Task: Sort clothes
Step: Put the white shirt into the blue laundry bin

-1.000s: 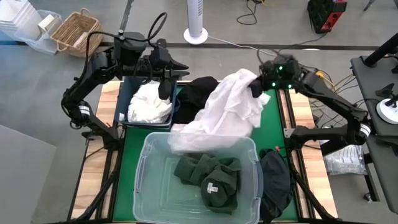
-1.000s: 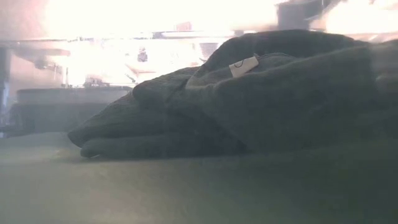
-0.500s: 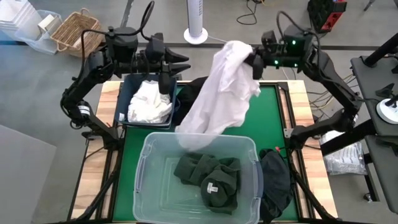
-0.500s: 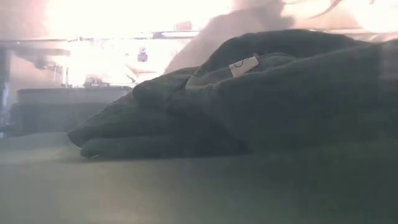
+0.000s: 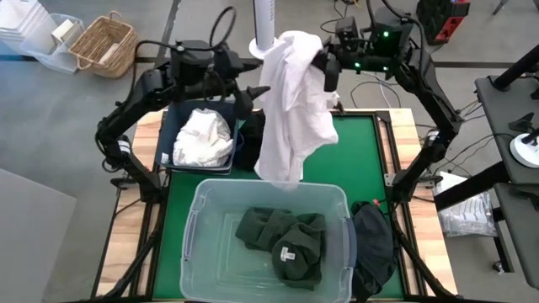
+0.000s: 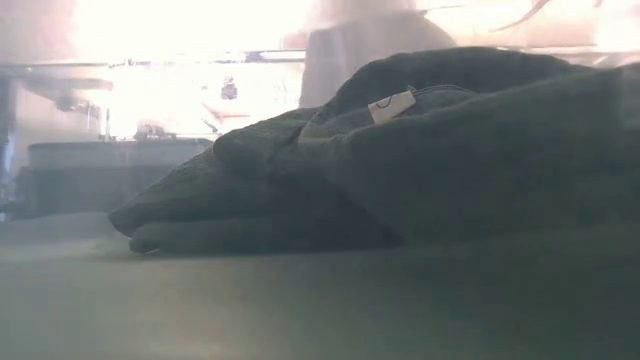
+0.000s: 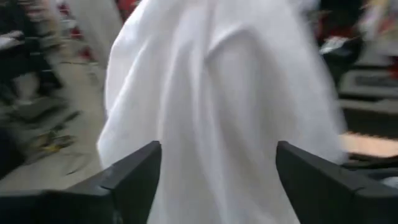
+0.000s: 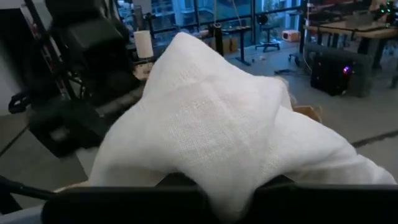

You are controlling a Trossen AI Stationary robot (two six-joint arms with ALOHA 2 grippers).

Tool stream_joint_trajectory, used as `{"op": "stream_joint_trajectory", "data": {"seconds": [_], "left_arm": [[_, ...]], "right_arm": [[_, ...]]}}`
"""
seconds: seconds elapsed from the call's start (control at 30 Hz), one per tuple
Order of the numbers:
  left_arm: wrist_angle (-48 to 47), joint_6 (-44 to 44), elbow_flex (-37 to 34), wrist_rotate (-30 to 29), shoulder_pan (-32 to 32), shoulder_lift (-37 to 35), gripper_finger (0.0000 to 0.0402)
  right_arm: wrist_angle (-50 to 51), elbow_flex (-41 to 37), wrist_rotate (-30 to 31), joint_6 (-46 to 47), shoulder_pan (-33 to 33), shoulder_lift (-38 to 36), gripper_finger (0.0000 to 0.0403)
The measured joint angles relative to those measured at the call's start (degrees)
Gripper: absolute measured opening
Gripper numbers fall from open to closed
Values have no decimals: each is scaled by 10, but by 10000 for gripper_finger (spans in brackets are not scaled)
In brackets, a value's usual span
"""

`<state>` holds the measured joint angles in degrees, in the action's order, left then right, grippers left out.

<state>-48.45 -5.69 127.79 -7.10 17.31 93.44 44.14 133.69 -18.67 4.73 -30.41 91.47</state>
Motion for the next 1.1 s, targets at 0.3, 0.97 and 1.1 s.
{"op": "stream_joint_trajectory", "data": {"seconds": [0.3,0.97,1.1], "left_arm": [[-6,-23,0,2,6,28,333],[101,35,0,171,20,136,334],[154,32,0,179,20,150,326]], "right_arm": [[-47,-1,-9,0,5,12,12],[-81,2,-11,-3,27,1,12],[-85,9,-11,-3,27,-2,12]]}}
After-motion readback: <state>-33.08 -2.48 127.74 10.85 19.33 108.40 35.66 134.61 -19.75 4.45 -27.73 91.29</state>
